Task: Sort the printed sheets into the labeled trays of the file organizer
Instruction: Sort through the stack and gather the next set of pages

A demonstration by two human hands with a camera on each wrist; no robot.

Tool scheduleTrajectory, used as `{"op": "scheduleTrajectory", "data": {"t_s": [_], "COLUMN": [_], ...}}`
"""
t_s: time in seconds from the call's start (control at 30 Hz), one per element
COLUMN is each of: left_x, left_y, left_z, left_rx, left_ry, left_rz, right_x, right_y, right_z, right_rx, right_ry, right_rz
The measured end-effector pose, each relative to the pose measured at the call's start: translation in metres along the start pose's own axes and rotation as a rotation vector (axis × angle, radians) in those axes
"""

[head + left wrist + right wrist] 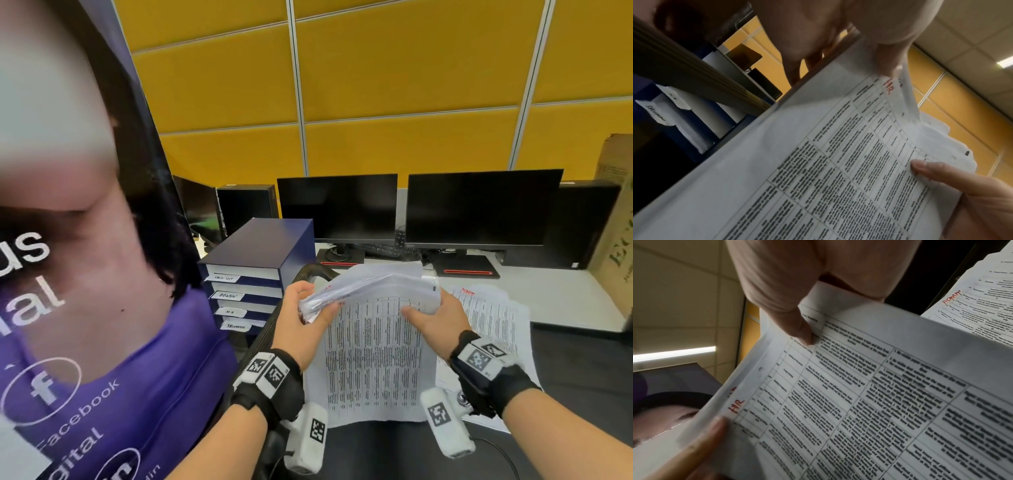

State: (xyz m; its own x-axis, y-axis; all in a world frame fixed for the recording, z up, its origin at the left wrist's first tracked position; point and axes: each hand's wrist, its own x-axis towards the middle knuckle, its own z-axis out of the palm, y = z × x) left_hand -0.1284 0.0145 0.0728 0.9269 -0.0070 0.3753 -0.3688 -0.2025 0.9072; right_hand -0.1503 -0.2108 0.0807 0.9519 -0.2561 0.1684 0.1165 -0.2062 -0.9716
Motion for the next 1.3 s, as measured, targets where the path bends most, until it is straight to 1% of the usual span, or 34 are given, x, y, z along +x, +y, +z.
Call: {"op": "scheduleTrajectory", "data": {"t_s": [0.07, 0.13, 0.23, 0.3, 0.5, 0.6, 0.67, 0.7, 0.77, 0.93, 1.0, 1.1, 1.2, 1.3], "left_x": [0.002, 0.003, 0.004, 0.008, 0.019, 0.024, 0.025, 0.025, 0.022, 0.018, 0.017, 0.019, 0.025, 0.026], "left_y": [-0.001, -0.001, 0.001, 0.002, 0.008, 0.008, 0.009, 0.01, 0.013, 0.006, 0.003, 0.0, -0.002, -0.003], "left_z": [-0.003, -0.006, -0.01, -0.012, -0.022, -0.022, -0.022, -0.022, -0.02, -0.014, -0.012, -0.011, -0.014, -0.017], "left_rx": [-0.033, -0.054, 0.035, 0.114, 0.196, 0.215, 0.221, 0.253, 0.312, 0.299, 0.305, 0.295, 0.186, 0.106], "left_ry": [0.062, 0.077, 0.09, 0.09, 0.114, 0.15, 0.162, 0.164, 0.161, 0.128, 0.095, 0.09, 0.053, -0.002], "left_rz": [-0.016, -0.025, 0.039, 0.056, -0.038, -0.064, -0.052, -0.02, 0.048, 0.073, 0.058, 0.02, -0.052, -0.078], "right_x": [-0.001, -0.001, -0.001, 0.0, 0.003, 0.006, 0.009, 0.01, 0.014, 0.022, 0.024, 0.024, 0.026, 0.027], "right_y": [0.0, 0.0, 0.001, 0.002, -0.002, -0.002, -0.001, 0.0, 0.004, 0.016, 0.019, 0.021, 0.022, 0.022], "right_z": [0.0, -0.001, -0.003, -0.004, -0.004, -0.005, -0.006, -0.007, -0.009, -0.017, -0.02, -0.023, -0.024, -0.024], "right_rx": [0.001, 0.004, 0.01, 0.004, -0.002, 0.014, 0.016, 0.011, 0.007, -0.025, -0.027, -0.035, -0.066, -0.074], "right_ry": [0.015, 0.02, 0.007, -0.001, -0.033, -0.062, -0.074, -0.077, -0.08, -0.088, -0.086, -0.081, -0.088, -0.117], "right_rz": [-0.002, 0.005, 0.013, 0.014, 0.014, -0.004, -0.003, 0.0, 0.01, 0.046, 0.056, 0.057, 0.046, 0.036]}}
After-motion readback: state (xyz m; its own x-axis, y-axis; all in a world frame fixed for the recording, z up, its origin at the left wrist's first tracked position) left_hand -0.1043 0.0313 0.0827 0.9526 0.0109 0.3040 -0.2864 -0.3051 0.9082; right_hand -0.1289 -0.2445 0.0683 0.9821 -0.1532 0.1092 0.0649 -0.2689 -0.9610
